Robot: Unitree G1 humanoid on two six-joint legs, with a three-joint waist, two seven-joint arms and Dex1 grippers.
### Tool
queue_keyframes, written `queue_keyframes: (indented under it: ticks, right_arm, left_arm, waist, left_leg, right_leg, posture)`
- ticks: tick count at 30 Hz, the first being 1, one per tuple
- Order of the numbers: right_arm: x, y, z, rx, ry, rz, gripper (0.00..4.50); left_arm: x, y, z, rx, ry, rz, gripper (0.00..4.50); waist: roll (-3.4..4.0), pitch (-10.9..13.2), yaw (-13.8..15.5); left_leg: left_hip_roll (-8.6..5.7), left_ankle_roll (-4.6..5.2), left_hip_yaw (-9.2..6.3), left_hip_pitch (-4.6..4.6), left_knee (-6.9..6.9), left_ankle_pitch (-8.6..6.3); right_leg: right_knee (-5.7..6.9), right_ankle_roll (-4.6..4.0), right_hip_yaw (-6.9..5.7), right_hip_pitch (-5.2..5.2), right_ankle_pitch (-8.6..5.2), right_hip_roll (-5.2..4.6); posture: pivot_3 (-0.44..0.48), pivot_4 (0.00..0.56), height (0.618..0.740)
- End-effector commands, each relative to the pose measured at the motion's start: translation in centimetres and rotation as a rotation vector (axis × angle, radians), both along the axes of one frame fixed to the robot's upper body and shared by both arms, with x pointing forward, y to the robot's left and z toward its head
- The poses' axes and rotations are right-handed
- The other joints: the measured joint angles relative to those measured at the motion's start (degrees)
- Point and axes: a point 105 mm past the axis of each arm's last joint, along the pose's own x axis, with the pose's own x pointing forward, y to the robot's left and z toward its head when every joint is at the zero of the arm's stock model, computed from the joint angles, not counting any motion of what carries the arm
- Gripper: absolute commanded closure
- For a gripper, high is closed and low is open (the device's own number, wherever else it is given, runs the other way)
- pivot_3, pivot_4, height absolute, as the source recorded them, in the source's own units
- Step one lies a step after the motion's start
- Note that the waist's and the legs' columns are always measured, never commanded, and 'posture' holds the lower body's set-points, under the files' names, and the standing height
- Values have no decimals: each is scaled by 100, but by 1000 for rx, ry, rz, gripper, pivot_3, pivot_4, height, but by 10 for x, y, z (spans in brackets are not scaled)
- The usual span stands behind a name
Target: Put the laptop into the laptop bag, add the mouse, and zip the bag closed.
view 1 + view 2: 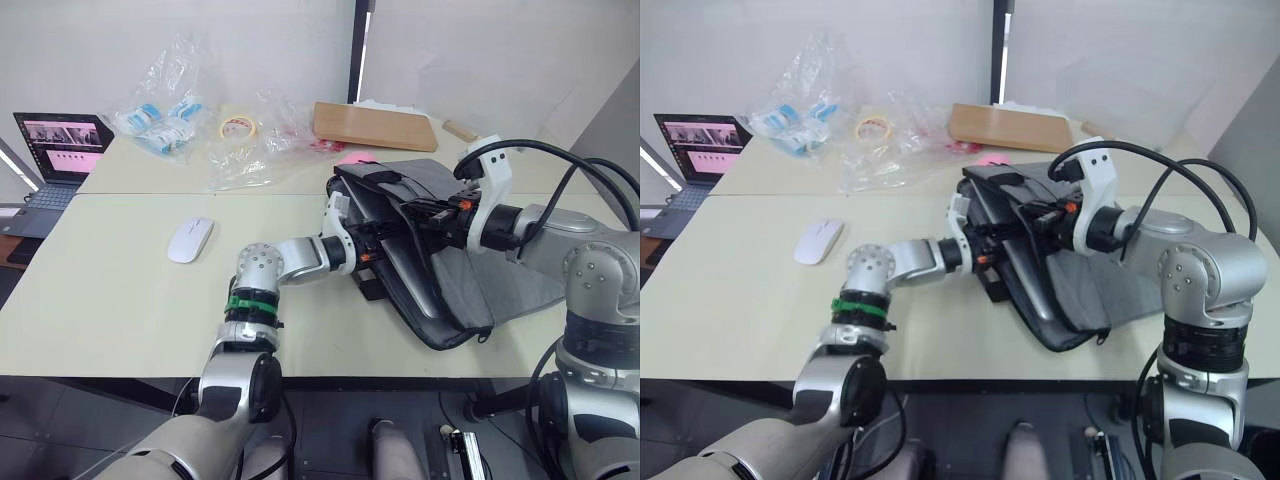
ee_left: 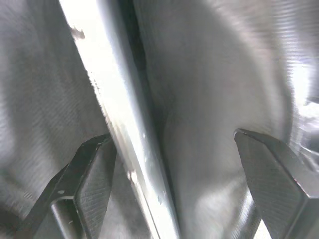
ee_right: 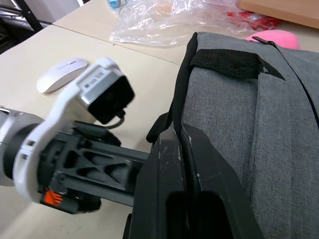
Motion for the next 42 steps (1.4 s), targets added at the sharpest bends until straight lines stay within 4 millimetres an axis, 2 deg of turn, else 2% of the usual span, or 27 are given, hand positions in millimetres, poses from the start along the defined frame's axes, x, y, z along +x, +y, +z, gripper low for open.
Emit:
queue_keyframes:
  ticks: [1,4,8,16,17,26,32,37,42]
  right_arm:
    - [1,1,17,1,-71,8,4500]
    - [1,3,17,4,-72,17,4500]
    - [2,8,18,7,-71,32,4500]
    - [-1,12,22,12,-72,53,4500]
    - [-1,13,23,13,-72,55,4500]
    - [-8,21,27,40,-70,83,4500]
    - [-7,16,26,28,-68,65,4500]
    - [-4,12,24,19,-70,50,4500]
    - [-2,12,19,14,-64,49,4500]
  left_arm:
    - [-9,-1,19,-89,-44,0,610]
    - [-11,-1,14,-88,-31,9,610]
    - [-11,-7,5,-82,0,24,1664]
    - [-13,-18,6,-107,13,21,4375]
    - [-13,-19,7,-110,14,18,4490]
    - [-14,-46,11,-102,-4,-35,4490]
    - [-12,-45,16,-112,-34,-36,4490]
    - [-14,-31,12,-62,-76,-26,4490]
    - [1,15,36,100,-458,108,4490]
  waist:
    - [0,0,6]
    - [0,0,25]
    - [0,0,37]
    - [0,0,38]
    - [0,0,42]
    - [0,0,32]
    - [0,0,25]
    - [0,0,25]
    - [0,0,13]
  left_leg:
    - [0,0,0,0,0,0]
    - [0,0,0,-2,4,0]
    - [-3,0,1,-2,7,0]
    - [-3,0,1,-2,6,0]
    - [-3,0,1,-2,6,0]
    - [-3,0,0,-1,6,0]
    - [-3,1,0,-1,5,0]
    - [-3,2,0,-2,5,-1]
    - [-3,2,1,-1,5,-1]
  right_leg:
    - [0,0,0,0,0,0]
    - [-1,0,1,0,0,0]
    - [-4,0,5,4,0,0]
    - [-5,1,5,4,1,0]
    - [-5,1,5,4,1,0]
    - [-5,2,5,6,1,0]
    - [-5,2,5,6,1,1]
    - [-5,3,5,6,2,0]
    - [-5,3,6,6,2,1]
  posture:
    - [0,150,740]
    - [0,150,740]
    - [0,150,740]
    - [0,150,740]
    - [0,150,740]
    - [0,150,740]
    - [0,150,740]
    - [0,150,740]
    - [0,150,740]
